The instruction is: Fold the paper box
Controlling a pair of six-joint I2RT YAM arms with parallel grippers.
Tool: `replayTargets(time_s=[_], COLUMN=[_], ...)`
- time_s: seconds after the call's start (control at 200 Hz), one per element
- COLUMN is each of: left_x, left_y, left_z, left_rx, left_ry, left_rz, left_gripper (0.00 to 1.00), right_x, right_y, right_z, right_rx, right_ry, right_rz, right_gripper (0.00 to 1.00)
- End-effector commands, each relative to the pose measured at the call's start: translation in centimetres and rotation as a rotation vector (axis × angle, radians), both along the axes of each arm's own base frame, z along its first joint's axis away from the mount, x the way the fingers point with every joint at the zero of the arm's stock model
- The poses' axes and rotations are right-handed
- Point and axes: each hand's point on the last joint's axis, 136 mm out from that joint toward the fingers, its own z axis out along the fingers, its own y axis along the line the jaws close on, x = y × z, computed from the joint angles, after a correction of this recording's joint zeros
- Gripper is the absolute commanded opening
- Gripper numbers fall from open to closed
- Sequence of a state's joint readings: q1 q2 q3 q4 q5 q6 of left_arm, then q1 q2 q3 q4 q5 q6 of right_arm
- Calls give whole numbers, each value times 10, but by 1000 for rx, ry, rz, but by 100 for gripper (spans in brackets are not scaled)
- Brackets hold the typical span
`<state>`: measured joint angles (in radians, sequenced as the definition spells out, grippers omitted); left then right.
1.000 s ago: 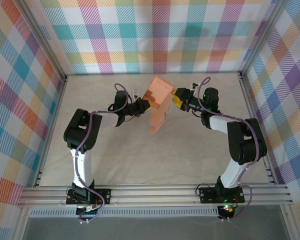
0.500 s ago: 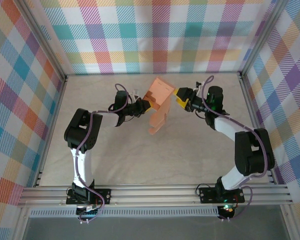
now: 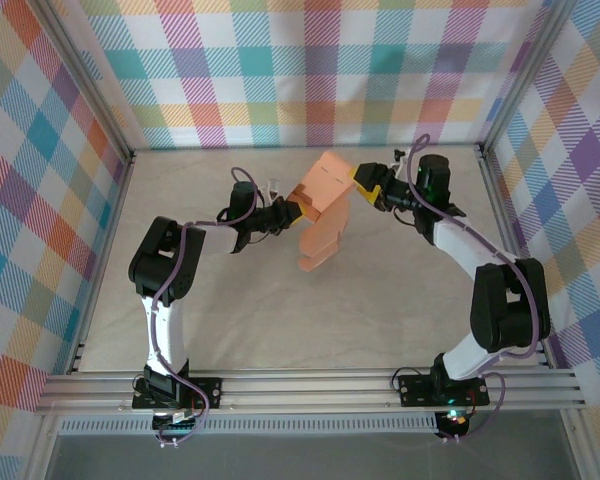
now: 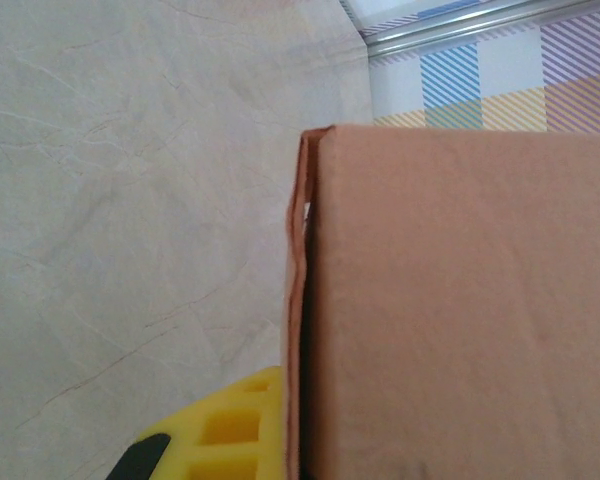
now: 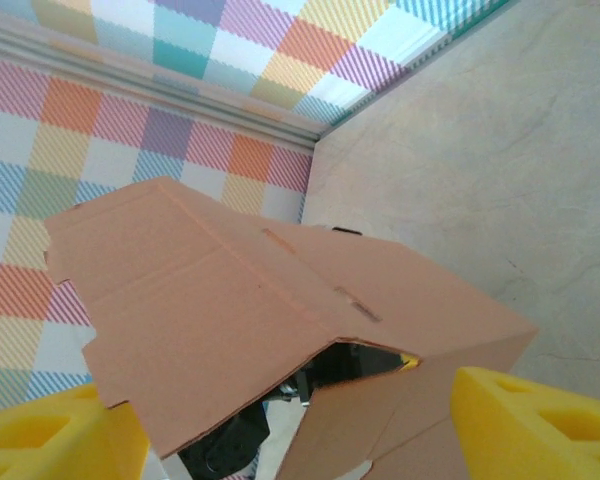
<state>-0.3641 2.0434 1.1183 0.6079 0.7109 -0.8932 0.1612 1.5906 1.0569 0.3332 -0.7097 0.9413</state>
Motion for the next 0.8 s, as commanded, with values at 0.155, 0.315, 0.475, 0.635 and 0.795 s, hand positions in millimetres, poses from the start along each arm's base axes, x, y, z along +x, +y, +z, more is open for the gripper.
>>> replayTargets(time_s=[0.155, 0.315, 0.475, 0.635, 0.795], left_x=[-4, -6, -7, -7, -1], left_y=[-8, -10, -12, -12, -7], left_z=[22, 28, 34, 36, 32], left_rx=[-44, -49, -56, -53, -49], left_ry=[-90, -104, -118, -120, -87], left_rz=[-61, -69, -77, -73, -14], left_gripper=[0, 0, 0, 0, 0], right_x=[30, 35, 30, 26, 17], right_y=[-15, -9, -2, 0, -5], right_z=[-7, -19, -44, -33, 8], right_rx=[31, 44, 41, 62, 72], right_ry=[67, 133, 233, 210, 72], right_rz=[-73, -40, -13, -3, -15], right_gripper=[68, 66, 63, 62, 66])
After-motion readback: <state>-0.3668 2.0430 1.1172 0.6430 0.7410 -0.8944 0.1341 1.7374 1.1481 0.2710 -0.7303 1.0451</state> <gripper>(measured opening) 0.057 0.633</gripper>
